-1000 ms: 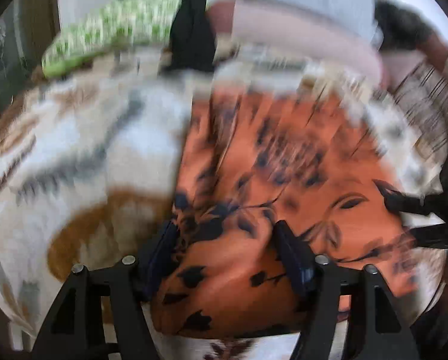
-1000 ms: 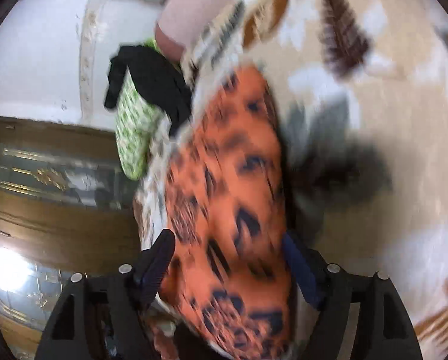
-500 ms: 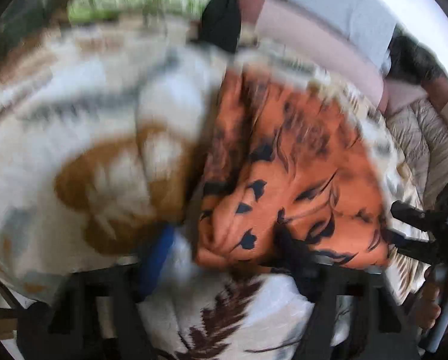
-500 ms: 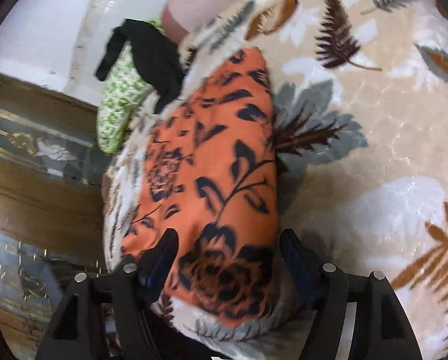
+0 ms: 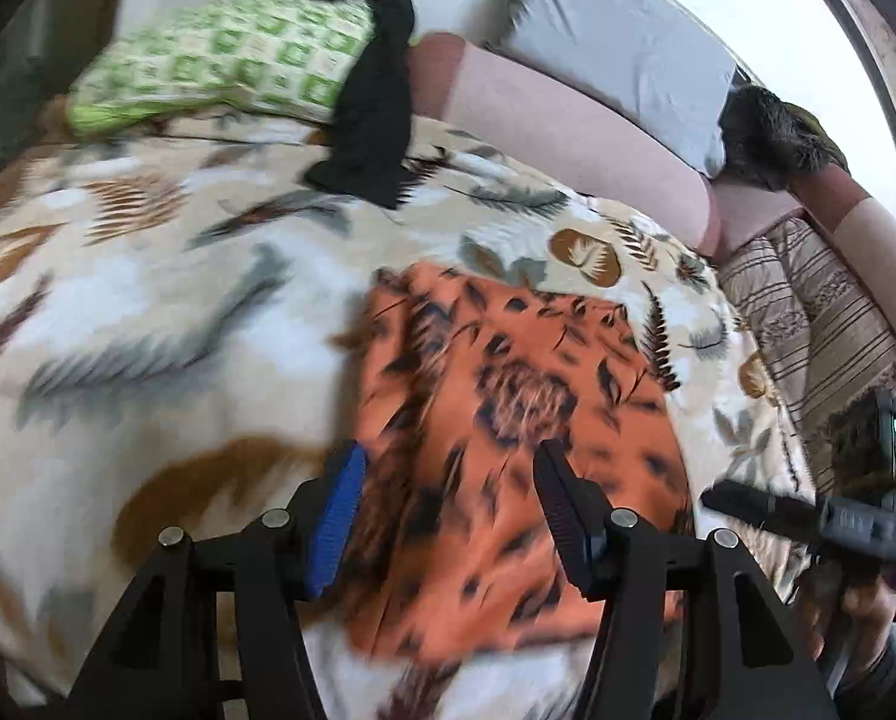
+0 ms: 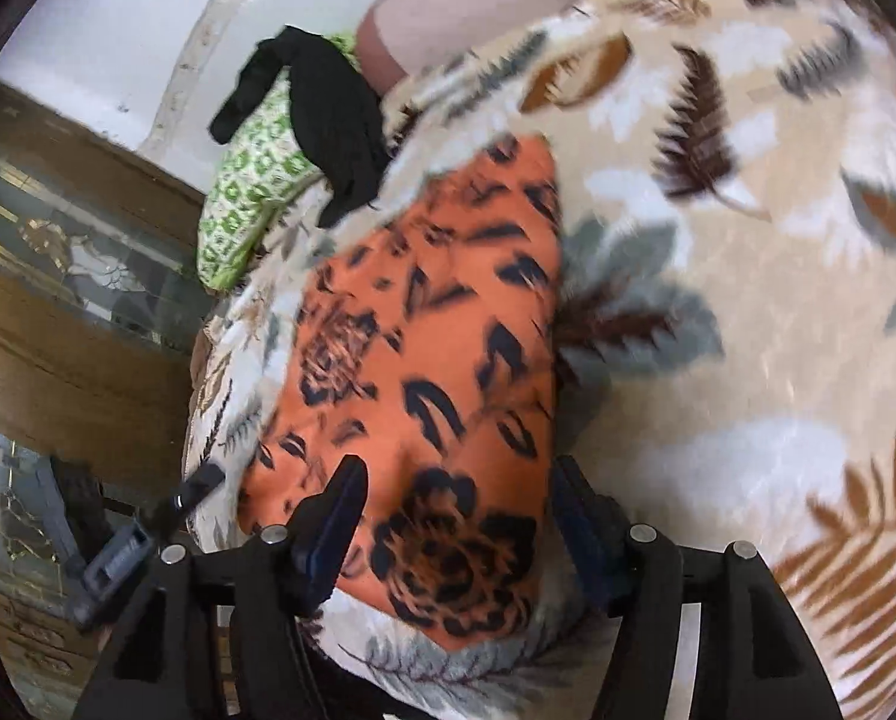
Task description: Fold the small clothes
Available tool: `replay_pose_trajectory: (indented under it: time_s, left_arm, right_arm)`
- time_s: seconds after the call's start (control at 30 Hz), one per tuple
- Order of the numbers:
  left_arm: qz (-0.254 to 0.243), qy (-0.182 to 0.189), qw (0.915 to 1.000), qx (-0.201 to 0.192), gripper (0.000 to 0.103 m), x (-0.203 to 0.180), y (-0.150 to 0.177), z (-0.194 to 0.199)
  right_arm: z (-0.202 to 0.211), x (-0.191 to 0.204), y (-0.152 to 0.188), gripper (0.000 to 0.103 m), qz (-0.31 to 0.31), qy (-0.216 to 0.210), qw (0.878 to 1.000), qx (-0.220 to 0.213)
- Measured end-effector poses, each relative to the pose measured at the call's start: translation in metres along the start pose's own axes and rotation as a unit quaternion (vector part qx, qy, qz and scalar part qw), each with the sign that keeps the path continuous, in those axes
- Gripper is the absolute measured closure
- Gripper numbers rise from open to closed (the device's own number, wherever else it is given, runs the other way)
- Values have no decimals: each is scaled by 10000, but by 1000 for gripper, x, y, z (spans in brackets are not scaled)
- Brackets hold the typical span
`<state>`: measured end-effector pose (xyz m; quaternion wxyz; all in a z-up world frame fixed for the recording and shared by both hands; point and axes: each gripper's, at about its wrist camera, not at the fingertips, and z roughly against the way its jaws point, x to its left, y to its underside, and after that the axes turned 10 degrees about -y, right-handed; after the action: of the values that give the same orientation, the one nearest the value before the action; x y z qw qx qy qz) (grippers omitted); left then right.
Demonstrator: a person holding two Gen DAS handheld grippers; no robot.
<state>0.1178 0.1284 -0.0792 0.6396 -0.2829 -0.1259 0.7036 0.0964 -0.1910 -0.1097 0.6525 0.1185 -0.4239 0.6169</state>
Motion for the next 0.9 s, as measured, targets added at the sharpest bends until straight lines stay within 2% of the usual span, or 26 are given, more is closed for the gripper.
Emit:
replay_pose_trajectory:
  time_s: [0.07,0.1,0.13,0.23,0.27,0.3,0.37,0.43,0.47,0.5,0.53,0.63,0.7,0.73,0.83,0.9]
  left_arm:
    - [53,196,9993,300,44,-1,-20,-27]
    - [107,244,9984,504,48,0,-27,-42]
    - [83,184,9975,678,51,-2,-30,-54]
    - [124,230,9929,1163,68,0,-31,-82]
    - [181,216,9926,1182,83,3,-32,-83]
    - [173,238,9934,1105,92,4,-34,-78]
    - [-141,83,9985,513,93,-4,-35,-53]
    - [-339,-179,9992,107,93,-10,-29,-40]
    - [-386,-298,9985,231,93,-9,-24,-51]
    - [-422,-517,9963,550,91,-5,-17,-73]
    - [-404,-600,9955,618,90,-3,-13,-83]
    - [-651,-777,9943,323,89,-11,-11,-70]
    - [-775,-828,9931,298,89,-13,-9,-69]
    - [-687,-759,9942,334,89,-10,-7,-70]
    - [-431,-583,9966,403,89,-1,-9,-70]
    - [-540,-639,9958,371,87,-5,-7,-71]
  right_arm:
    - [-6,5,-3,36,55,-78,9999,61]
    - [-8,6,-3,36,93,-87,9999,91]
    - [-12,8,-4,36,108,-72,9999,101]
    - [-13,6,-3,34,169,-79,9998,81]
    - [-14,4,-5,34,141,-89,9998,86]
    - [-15,2,-6,34,124,-96,9998,100]
    - [-15,-2,-9,34,131,-92,9998,130]
    - [-14,-3,-11,34,188,-80,9997,152]
    - [-15,-3,-11,34,234,-51,9996,167]
    - [-18,-4,-11,34,290,19,9994,194]
    - [-20,-5,-11,34,338,133,9991,226]
    - [-20,-4,-15,34,333,157,9990,271]
    - [-12,5,-20,34,510,150,9985,92]
    - [-11,9,-24,34,540,117,9985,32]
    - [-16,21,-42,34,550,-284,9981,18]
    - [-31,17,-56,30,266,-862,9958,152]
